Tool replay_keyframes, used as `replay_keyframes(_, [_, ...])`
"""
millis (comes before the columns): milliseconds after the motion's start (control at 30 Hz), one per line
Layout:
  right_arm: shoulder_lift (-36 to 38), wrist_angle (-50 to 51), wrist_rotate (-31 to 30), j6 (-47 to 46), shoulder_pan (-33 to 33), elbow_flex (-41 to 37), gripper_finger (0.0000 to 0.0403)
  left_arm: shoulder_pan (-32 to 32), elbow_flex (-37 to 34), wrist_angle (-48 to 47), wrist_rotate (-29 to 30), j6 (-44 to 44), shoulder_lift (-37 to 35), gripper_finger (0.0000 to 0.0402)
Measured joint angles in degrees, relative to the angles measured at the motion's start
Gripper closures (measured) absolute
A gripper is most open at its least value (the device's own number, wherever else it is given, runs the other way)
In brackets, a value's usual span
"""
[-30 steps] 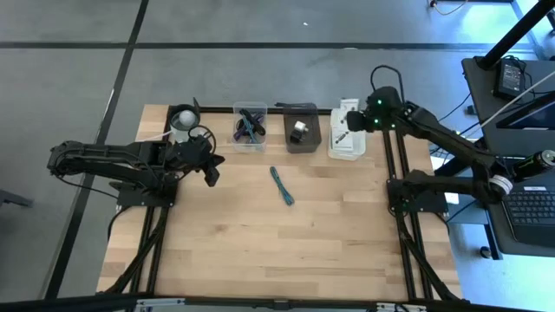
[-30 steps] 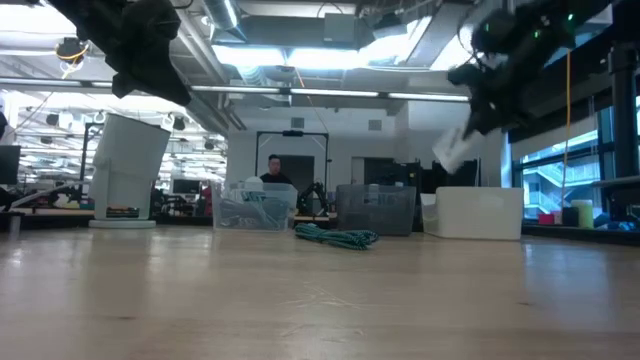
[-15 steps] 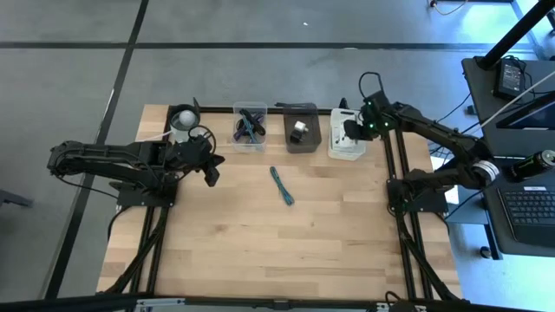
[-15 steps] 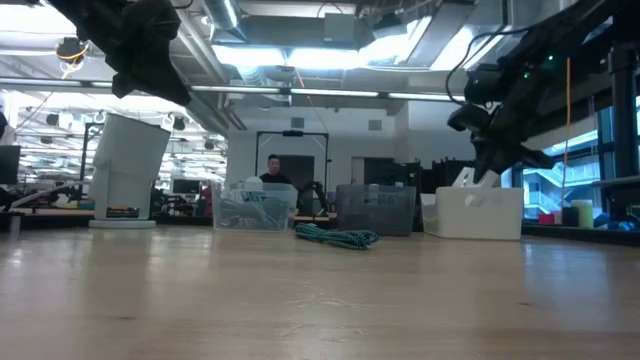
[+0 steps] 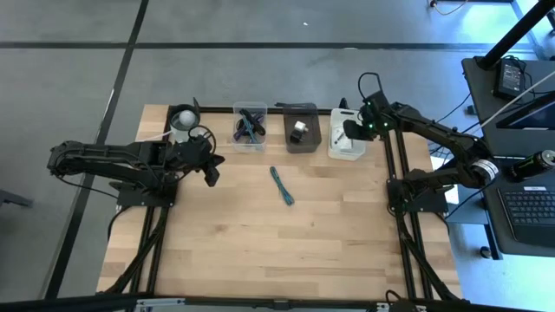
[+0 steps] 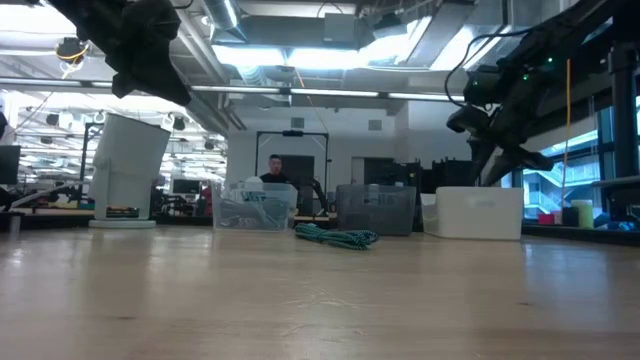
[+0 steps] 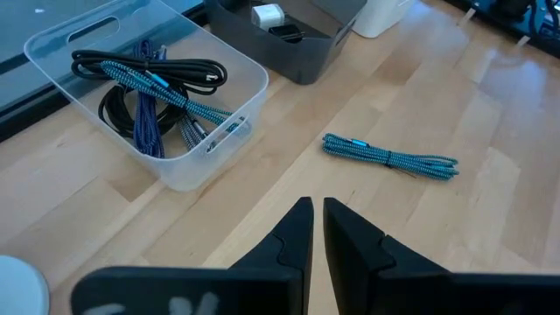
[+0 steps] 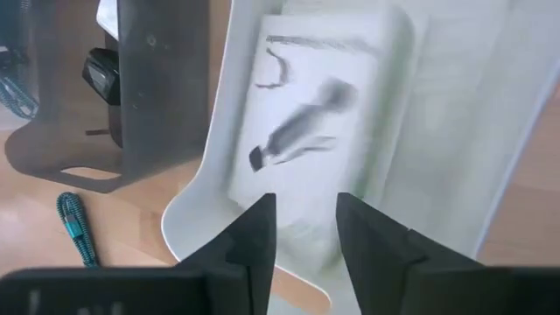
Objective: Pick and place items into bin
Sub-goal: Put the white card reader box into the white bin, then put the light blue charger cable into the transparent bin
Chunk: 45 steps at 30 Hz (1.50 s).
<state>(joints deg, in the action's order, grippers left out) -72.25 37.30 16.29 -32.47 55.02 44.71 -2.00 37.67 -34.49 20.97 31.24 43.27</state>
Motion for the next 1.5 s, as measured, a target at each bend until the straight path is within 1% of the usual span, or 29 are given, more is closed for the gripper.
replay_keyframes(100, [0.0, 1.0, -0.2, 0.9, 0.0, 1.0, 0.0271, 0.0, 0.0, 0.0, 0.0, 0.0, 0.0, 0.0375])
replay_keyframes(167, [0.0, 2.7, -1.6, 1.7, 0.0, 3.0, 0.0266, 0.0, 0.0, 0.0, 0.0, -0.1, 0.0, 0.0375])
replay_keyframes(300, [0.1, 9.0, -5.6, 4.6, 0.0, 9.1, 0.0264, 0.0, 0.0, 0.0, 0.0, -1.0, 0.0, 0.0375])
replay_keyframes(400, [0.1, 13.0, -5.7, 6.0, 0.0, 14.4, 0.0266, 0.0, 0.0, 0.0, 0.0, -1.0, 0.0, 0.0375])
replay_keyframes(500, [0.7, 15.7, -5.8, 6.0, -1.6, 18.7, 0.0269, 0.0, 0.0, 0.0, 0.0, -1.0, 0.0, 0.0375])
replay_keyframes(600, [2.8, 15.7, -6.0, 5.4, -5.2, 20.2, 0.0270, 0.0, 0.0, 0.0, 0.0, -2.1, 0.0, 0.0375])
replay_keyframes(700, [6.1, 14.7, -9.5, 3.4, -10.5, 19.4, 0.0270, 0.0, 0.0, 0.0, -1.0, -4.5, 0.0, 0.0375])
replay_keyframes(800, [9.9, 14.4, -13.7, 0.1, -17.5, 17.5, 0.0270, 0.0, 0.0, 0.0, -3.3, -6.4, 0.0, 0.0375])
replay_keyframes(867, [12.2, 12.6, -14.6, -1.4, -22.7, 15.6, 0.0270, 0.0, -0.1, 0.6, -4.9, -8.9, -0.2, 0.0375])
replay_keyframes(967, [14.7, 5.5, -14.8, -3.1, -31.2, 11.6, 0.0270, 0.0, -0.1, 3.5, -5.5, -13.2, -0.5, 0.0375])
replay_keyframes(1100, [15.4, -11.5, -15.6, -3.5, -41.5, 4.9, 0.0279, 0.0, -0.1, 8.0, -5.6, -19.0, -0.7, 0.0375])
replay_keyframes(1233, [13.8, -30.8, -23.6, -4.4, -50.6, -3.0, 0.0310, 0.0, -0.1, 10.1, -5.6, -22.5, -1.0, 0.0375])
replay_keyframes(1267, [13.1, -35.8, -25.2, -3.2, -52.3, -5.0, 0.0320, 0.0, -0.1, 10.3, -5.7, -23.0, -1.1, 0.0375])
replay_keyframes(1367, [9.9, -47.5, -25.6, -0.7, -55.8, -9.9, 0.0346, 0.0, -0.1, 10.2, -7.3, -24.4, -1.6, 0.0375])
replay_keyframes(1433, [7.3, -51.7, -25.5, 0.7, -56.8, -11.3, 0.0359, 0.0, -0.1, 10.3, -8.2, -25.2, -1.9, 0.0375])
replay_keyframes(1500, [4.5, -54.1, -25.7, 0.3, -57.2, -10.9, 0.0371, 0.0, -0.1, 10.3, -8.3, -25.6, -2.1, 0.0375])
